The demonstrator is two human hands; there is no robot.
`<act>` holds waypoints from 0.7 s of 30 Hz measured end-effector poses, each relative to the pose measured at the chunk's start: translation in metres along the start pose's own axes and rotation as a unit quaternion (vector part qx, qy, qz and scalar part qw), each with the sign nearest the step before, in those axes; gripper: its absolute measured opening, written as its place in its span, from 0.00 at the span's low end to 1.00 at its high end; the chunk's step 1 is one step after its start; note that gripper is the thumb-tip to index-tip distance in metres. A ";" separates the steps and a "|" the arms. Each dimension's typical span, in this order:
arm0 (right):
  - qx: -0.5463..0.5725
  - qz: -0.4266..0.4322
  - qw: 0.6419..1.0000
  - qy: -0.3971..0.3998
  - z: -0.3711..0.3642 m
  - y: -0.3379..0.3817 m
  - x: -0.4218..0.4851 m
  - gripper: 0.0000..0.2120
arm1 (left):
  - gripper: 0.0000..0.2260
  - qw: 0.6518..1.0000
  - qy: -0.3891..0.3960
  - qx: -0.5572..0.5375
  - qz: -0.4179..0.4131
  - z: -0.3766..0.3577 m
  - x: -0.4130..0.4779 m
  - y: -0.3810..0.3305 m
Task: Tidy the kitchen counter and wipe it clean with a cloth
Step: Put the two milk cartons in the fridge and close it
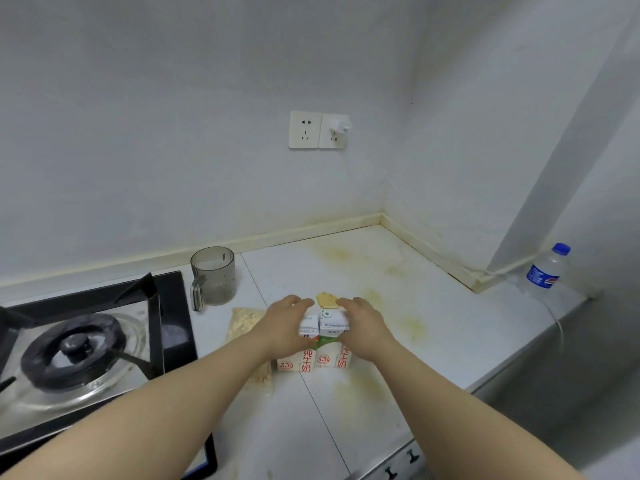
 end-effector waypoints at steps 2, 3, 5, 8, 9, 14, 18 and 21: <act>0.014 -0.020 0.999 -0.028 0.015 0.001 -0.008 0.28 | 0.31 0.999 -0.032 -0.004 -0.003 0.013 -0.002 -0.012; 0.023 -0.030 0.998 -0.046 0.024 0.000 -0.013 0.27 | 0.29 0.998 -0.054 -0.005 -0.015 0.021 -0.002 -0.021; 0.028 -0.047 0.995 -0.079 0.043 -0.001 -0.022 0.25 | 0.22 0.996 -0.080 -0.016 -0.042 0.034 -0.001 -0.039; 0.035 -0.082 0.986 -0.142 0.075 -0.006 -0.045 0.23 | 0.17 0.990 -0.086 -0.033 -0.103 0.050 0.001 -0.074; 0.038 -0.092 0.982 -0.160 0.085 -0.008 -0.053 0.22 | 0.16 0.988 -0.085 -0.037 -0.123 0.053 0.002 -0.085; 0.046 -0.162 0.945 -0.282 0.135 -0.031 -0.113 0.19 | 0.12 0.966 -0.090 -0.085 -0.228 0.059 -0.003 -0.164; 0.055 -0.216 0.909 -0.352 0.164 -0.052 -0.167 0.18 | 0.12 0.945 -0.072 -0.132 -0.291 0.056 -0.013 -0.231; 0.041 -0.258 0.879 -0.399 0.183 -0.067 -0.211 0.16 | 0.13 0.926 -0.041 -0.181 -0.329 0.052 -0.026 -0.282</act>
Point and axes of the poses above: each hand's wrist, its own x-axis towards the middle knuckle, its own z-axis out of the back of the hand, y = z × x, the point moved 1 cm from there along x, towards the middle knuckle, and after that the axes turned 3 degrees about x, right-handed, at the moved point
